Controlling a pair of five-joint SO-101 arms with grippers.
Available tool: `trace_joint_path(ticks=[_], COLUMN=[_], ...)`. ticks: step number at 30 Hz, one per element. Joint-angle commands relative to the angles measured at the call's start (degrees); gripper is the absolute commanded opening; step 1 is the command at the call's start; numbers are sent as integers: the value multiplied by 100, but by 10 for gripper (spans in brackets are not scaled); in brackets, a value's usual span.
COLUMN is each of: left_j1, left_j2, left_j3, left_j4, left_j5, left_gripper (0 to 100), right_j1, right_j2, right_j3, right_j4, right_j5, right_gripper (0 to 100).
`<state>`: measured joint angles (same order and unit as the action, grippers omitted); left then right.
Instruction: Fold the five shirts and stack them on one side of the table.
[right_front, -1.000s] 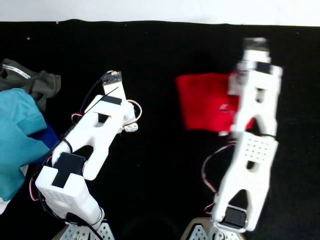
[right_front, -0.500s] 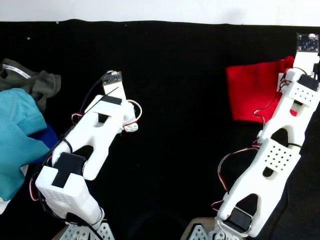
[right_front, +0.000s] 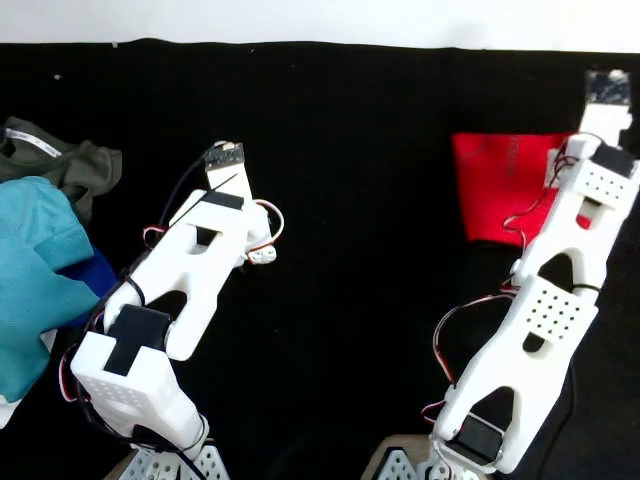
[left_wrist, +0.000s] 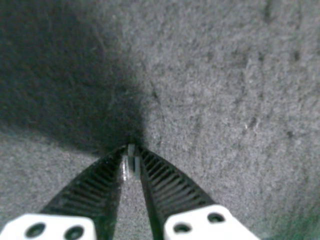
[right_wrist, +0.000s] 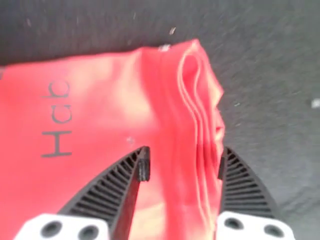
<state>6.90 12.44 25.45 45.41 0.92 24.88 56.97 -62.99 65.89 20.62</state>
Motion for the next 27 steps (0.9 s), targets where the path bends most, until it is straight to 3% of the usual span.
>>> trace_joint_path(ticks=[1,10,16,19,27], left_j1=[-40,-57,-66,-57,-57], left_j2=[40,31,31,31,22], left_j3=[-154,-171,-180,-180,-189], left_j4=[-44,-44,-44,-44,-44], left_j5=[0,0,18,18,26], left_gripper=[8,9,10,10,10], right_j1=[215,286,215,4,-1420], right_j2=[-488,-708,-1393,-2492,-6070], right_j3=[-866,-2352,-2114,-1138,3855], right_j4=[673,3556,3547,3547,3284], right_j5=[-70,-70,-501,-659,-677], right_gripper=[185,177,177,177,177])
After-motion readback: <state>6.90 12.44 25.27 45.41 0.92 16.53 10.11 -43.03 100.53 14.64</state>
